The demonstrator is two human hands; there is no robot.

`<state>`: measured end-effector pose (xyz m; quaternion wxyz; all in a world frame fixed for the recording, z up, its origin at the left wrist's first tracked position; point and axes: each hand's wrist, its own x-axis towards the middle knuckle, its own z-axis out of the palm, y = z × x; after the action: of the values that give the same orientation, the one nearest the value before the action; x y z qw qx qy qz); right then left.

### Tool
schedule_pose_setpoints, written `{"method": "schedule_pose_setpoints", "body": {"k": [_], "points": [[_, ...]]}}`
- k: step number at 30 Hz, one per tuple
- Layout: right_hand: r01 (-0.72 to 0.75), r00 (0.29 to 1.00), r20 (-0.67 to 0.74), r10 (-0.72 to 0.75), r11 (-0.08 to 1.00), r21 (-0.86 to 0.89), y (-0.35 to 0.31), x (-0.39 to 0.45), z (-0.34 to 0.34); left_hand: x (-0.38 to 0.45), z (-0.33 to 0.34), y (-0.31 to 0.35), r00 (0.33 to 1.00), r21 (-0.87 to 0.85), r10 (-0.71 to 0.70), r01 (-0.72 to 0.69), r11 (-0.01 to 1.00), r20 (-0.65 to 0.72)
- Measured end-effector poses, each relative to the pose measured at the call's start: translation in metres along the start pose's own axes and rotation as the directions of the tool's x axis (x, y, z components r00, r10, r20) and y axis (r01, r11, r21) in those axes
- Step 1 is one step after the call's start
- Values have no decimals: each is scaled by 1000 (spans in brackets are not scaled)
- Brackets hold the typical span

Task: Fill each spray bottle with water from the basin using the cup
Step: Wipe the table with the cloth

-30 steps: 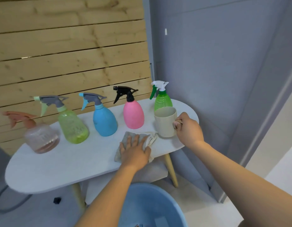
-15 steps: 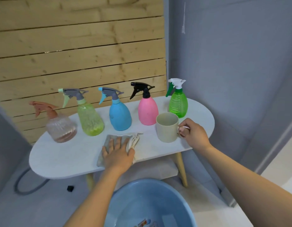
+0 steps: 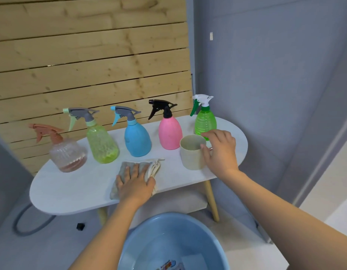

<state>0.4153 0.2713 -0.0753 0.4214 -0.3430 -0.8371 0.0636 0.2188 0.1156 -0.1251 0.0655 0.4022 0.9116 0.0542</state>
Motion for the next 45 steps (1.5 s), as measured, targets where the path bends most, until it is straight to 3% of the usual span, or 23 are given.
{"method": "schedule_pose_setpoints", "body": {"k": [4, 8, 13, 19, 24, 28, 34, 40, 45], "points": [[155, 987, 24, -157, 986, 67, -40, 0, 7, -1, -1, 1, 1000, -15, 10, -10, 1000, -2], [237, 944, 199, -261, 962, 138, -82, -4, 30, -1, -4, -8, 1000, 8, 9, -9, 1000, -16], [262, 801, 529, -279, 959, 108, -112, -19, 72, 5, -11, -61, 998, -37, -47, 46, 998, -31], [348, 692, 643, -329, 932, 102, -145, -26, 113, 13, -30, -160, 970, -56, -242, 241, 969, -15], [348, 677, 653, -340, 929, 123, -157, -28, 129, 15, -40, -203, 925, -66, -379, 376, 924, -27], [342, 668, 661, -341, 930, 134, -163, -32, 129, 11, -38, -195, 909, -56, -416, 416, 908, 13], [332, 653, 690, -311, 937, 109, -170, -38, 117, -10, -28, -147, 941, -31, -335, 336, 941, 52], [216, 721, 663, -200, 975, 59, -174, -39, 106, -29, -19, -118, 994, 6, -101, 101, 995, 52], [192, 711, 679, -181, 979, 60, -177, -36, 110, -3, -34, -158, 958, -13, -285, 286, 958, 40]]}}
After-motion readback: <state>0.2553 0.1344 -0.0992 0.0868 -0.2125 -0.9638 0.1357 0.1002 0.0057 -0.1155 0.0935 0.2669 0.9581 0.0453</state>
